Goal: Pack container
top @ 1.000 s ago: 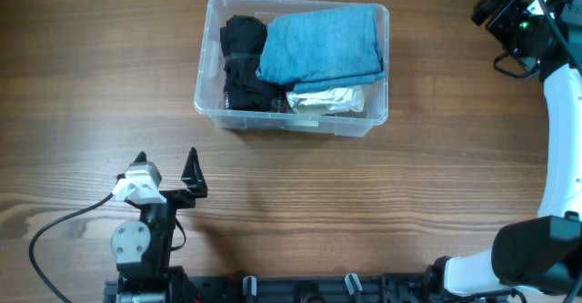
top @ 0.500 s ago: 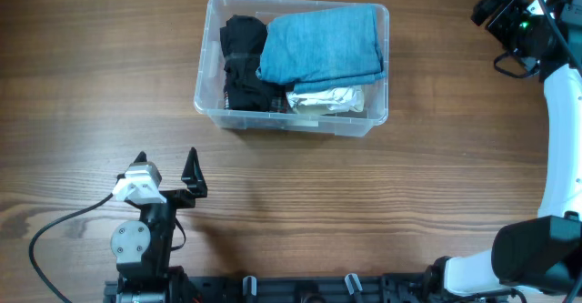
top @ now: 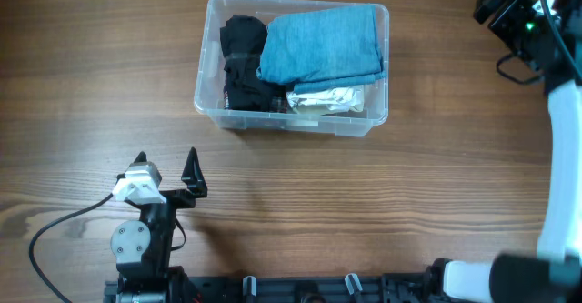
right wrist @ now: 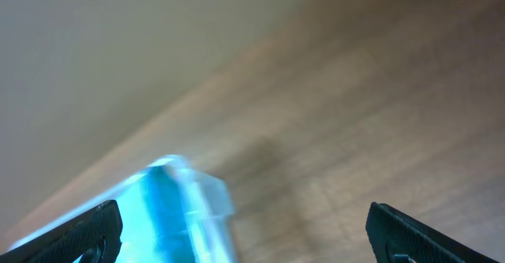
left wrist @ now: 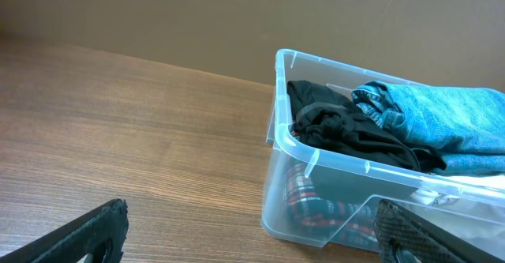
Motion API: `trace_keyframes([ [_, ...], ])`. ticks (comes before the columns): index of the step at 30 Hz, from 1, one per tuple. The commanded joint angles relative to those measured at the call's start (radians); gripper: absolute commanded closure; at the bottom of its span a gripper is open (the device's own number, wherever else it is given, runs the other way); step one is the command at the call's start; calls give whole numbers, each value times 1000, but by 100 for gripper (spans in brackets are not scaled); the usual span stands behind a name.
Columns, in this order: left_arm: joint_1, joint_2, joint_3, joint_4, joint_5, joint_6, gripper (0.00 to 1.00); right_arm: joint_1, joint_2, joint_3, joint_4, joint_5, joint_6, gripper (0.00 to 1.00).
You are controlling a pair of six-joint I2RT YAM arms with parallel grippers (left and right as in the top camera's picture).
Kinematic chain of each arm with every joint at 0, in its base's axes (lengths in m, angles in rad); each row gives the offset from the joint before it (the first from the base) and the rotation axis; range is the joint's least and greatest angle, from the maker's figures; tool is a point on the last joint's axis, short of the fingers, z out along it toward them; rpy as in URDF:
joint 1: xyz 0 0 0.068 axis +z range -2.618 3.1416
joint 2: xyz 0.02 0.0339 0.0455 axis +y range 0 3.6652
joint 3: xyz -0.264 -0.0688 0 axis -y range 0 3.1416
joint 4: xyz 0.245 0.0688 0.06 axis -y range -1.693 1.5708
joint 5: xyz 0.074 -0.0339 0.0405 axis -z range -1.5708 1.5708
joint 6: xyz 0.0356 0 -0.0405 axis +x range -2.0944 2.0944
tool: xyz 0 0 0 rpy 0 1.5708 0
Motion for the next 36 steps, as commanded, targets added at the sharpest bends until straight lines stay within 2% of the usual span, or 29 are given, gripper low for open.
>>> trace_keyframes([
  [1,4,-7,-9,6,8,19,0,58,-188,5,2,-9,6,0],
  [4,4,-7,-9,6,8,19,0,125,-319,-25,4,-10,6,0],
  [7,4,-7,-9,6,8,19,0,166,-447,-126,36,84,6,0],
  [10,4,-7,-9,6,8,19,0,167,-610,-306,47,135,6,0],
  [13,4,-7,-9,6,8,19,0,167,-772,-504,183,152,-14,0],
  [15,4,-7,-9,6,8,19,0,167,-886,-646,324,91,-129,0],
  [17,4,-7,-9,6,8,19,0,167,-1011,-805,506,-86,-374,0],
  [19,4,-7,-9,6,8,19,0,167,-1096,-922,620,-245,-579,0],
  [21,4,-7,-9,6,8,19,0,167,-1186,-1041,704,-312,-676,0],
  [24,4,-7,-9,6,8,19,0,167,-1283,-1201,814,-310,-655,0],
  [29,4,-7,-9,6,8,19,0,167,-1410,-1419,943,-106,-354,0],
  [36,4,-7,-9,6,8,19,0,168,-1460,-1592,975,-105,-354,0],
])
